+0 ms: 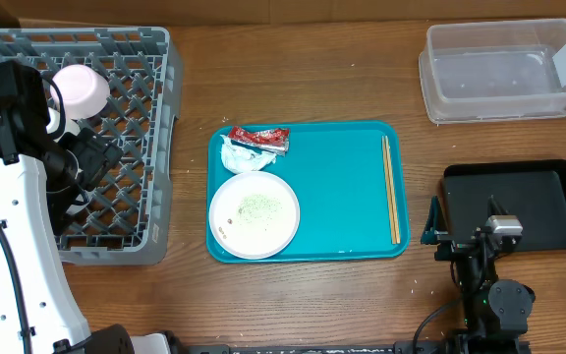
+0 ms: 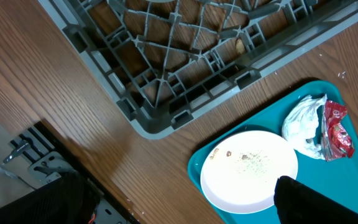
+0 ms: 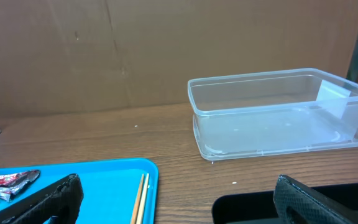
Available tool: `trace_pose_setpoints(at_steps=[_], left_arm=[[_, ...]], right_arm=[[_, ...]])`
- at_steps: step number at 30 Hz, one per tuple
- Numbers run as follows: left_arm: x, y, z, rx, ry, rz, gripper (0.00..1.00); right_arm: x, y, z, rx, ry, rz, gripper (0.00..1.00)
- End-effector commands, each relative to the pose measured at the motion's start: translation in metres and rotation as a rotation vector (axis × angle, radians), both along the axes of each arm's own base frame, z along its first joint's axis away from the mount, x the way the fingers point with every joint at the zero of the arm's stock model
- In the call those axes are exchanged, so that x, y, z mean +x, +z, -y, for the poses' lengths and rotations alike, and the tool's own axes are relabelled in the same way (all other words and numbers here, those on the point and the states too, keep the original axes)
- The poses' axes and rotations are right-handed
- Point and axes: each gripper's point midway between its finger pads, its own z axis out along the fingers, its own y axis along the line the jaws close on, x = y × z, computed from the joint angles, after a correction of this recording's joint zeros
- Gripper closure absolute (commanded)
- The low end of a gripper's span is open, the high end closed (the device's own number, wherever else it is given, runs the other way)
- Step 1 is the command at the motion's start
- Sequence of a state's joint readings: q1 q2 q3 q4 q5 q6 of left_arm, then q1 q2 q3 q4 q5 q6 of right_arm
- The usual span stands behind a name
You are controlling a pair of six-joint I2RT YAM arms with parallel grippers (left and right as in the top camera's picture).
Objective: Sort waste into correct bins and load items into the dishwasher
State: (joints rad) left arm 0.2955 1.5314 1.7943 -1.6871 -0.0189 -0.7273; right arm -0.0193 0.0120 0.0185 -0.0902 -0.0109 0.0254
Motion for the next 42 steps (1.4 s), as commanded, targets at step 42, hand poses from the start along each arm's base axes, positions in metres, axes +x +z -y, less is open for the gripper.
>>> trace_pose_setpoints(at_steps=[42], left_arm=[[0.001,0.005,0.000,-0.005,0.015,0.021,0.00]], right_arm=[[0.000,0.002,-0.007,0.039,0.045,0.017,0.00]])
